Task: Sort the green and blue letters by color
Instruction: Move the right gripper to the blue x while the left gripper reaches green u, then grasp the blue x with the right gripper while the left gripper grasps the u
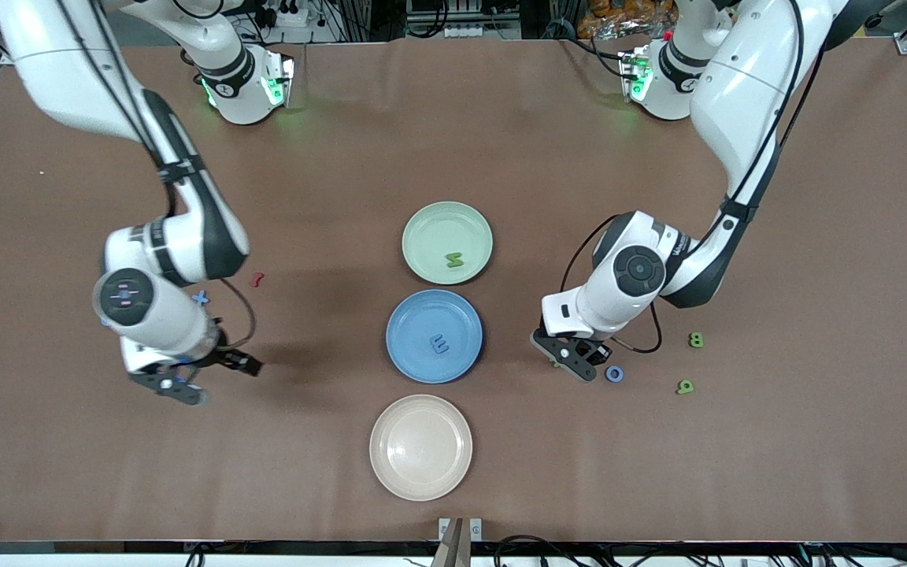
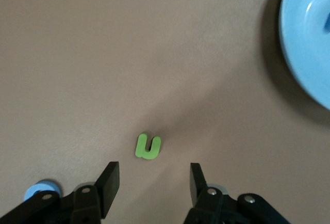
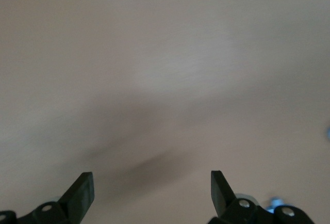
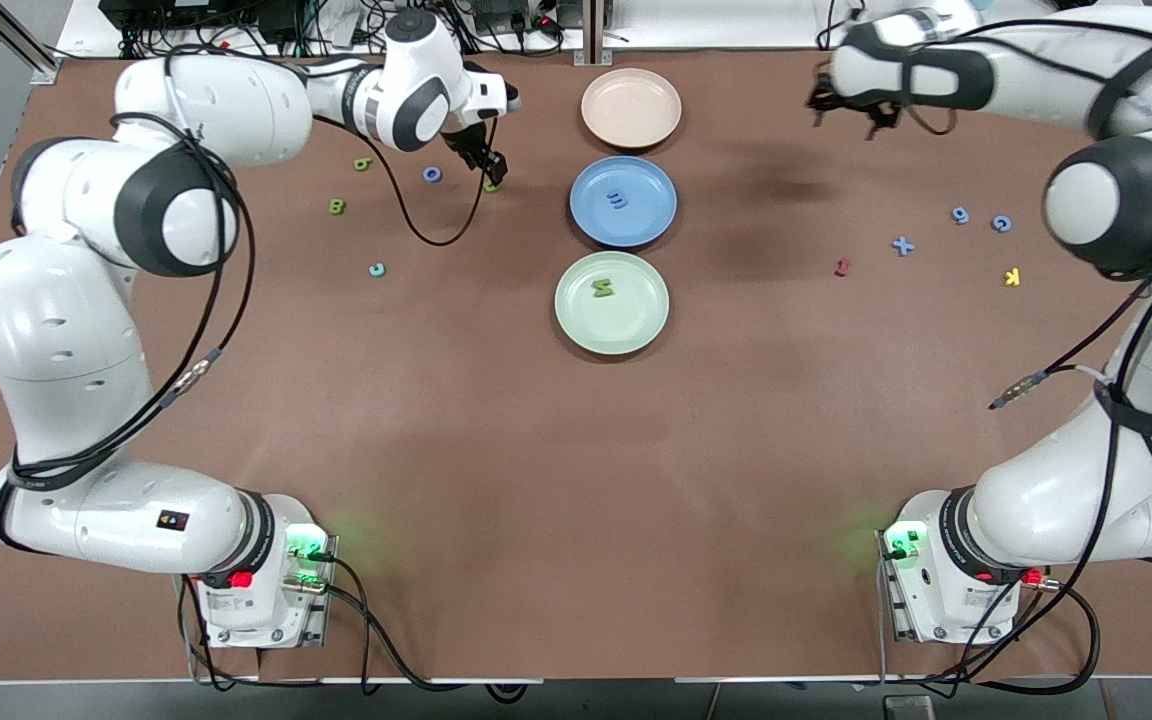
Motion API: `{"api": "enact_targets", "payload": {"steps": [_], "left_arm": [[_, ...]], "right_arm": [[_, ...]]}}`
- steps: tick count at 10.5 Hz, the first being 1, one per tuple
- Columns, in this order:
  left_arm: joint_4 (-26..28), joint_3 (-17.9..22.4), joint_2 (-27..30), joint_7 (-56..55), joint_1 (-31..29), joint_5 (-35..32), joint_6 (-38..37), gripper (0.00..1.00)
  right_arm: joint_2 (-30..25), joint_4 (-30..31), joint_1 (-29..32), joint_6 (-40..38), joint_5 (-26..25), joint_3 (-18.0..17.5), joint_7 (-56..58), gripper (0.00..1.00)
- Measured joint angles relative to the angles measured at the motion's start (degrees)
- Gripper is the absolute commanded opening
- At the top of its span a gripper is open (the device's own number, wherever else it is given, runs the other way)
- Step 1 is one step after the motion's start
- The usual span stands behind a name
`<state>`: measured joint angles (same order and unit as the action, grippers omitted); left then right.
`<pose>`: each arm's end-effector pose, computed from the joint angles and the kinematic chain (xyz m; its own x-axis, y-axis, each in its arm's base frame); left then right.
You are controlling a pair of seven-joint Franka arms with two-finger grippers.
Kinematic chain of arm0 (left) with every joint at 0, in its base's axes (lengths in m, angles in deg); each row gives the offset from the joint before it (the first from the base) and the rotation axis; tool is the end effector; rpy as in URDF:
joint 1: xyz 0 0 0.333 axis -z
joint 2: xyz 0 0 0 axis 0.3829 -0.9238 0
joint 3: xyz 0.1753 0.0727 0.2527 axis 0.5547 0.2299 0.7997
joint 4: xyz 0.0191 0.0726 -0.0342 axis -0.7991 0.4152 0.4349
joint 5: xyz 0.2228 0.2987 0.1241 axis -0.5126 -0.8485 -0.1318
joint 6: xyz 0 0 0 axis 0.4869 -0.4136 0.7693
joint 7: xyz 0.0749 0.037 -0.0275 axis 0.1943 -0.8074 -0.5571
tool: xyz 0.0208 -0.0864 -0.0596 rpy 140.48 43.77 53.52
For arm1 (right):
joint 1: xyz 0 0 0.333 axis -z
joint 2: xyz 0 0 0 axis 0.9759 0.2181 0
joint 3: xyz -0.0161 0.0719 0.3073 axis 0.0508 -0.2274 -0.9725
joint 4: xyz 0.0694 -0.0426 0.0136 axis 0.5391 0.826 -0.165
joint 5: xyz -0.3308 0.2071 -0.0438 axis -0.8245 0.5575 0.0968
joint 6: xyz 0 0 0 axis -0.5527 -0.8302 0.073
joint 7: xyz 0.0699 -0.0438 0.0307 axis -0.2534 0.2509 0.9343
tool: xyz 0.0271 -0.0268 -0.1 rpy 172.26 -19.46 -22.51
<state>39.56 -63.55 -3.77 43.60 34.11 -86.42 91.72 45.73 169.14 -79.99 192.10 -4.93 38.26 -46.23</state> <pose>0.6287 -0.3123 0.2294 0.7564 -0.6362 0.1520 -0.6486 -0.7597 0.0474 0.6801 0.0972 0.2910 0.9211 -0.3826 0.0717 -0.3863 -0.9212 0.0470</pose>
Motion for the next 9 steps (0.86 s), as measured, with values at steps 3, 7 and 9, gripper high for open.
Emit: {"api": "enact_targets", "payload": {"steps": [3,7,9], "left_arm": [[-2.24,0.0,-2.95,2.47,0.61,0.0,0.05,0.57],[-4.12,1.18,-4.83,5.29,0.78,0.0,0.05,0.56],[-5.04,1.7,-5.55,6.16,0.77,-0.01,0.05,0.53]], "right_arm": [[-1.5,4.31,7.68,0.04,0.0,0.35,0.97,1.0],[-6.35,18.84,11.16,9.78,1.68,1.81,0.21,1.0],[-7.57,24.64,11.17,14.54,2.25,2.43,-3.21,1.0]]}}
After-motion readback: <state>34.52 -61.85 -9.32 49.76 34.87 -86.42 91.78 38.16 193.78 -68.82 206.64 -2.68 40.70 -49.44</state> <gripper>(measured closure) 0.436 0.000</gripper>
